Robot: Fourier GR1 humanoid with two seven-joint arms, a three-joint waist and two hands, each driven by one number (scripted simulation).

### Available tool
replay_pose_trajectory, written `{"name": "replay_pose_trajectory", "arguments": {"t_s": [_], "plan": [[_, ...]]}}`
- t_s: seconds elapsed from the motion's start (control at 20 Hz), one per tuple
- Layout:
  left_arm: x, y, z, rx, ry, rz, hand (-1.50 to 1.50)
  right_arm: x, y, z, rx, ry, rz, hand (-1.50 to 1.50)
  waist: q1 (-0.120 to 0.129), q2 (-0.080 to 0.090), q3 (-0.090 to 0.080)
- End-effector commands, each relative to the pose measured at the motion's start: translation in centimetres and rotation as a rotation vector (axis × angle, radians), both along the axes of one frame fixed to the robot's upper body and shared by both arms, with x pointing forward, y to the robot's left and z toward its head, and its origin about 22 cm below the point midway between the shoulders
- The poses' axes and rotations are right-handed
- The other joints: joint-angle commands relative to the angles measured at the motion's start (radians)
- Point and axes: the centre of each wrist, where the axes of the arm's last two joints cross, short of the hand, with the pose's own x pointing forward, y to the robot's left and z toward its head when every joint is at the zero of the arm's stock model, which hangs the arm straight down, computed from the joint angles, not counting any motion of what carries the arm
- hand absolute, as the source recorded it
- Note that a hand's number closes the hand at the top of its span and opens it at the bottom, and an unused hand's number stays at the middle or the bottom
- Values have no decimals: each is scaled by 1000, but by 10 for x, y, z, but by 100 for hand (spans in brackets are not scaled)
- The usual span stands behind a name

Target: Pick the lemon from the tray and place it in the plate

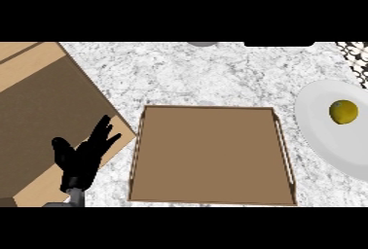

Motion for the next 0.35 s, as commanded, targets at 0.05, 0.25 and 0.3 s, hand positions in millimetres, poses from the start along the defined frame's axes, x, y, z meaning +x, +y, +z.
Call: {"name": "replay_pose_trajectory", "arguments": {"t_s": [0.05, 0.25, 0.3], "plan": [[-5, -8, -7, 6, 68, -6, 0, -15, 16, -32, -8, -6, 58, -150, 4, 7, -4], [-15, -10, -18, 14, 82, -2, 0, -36, -1, -16, -13, -16, 47, -150, 4, 7, -4], [-8, -8, -12, 19, 67, 9, 0, -48, 3, -26, -8, 0, 48, -150, 1, 6, -4]]}}
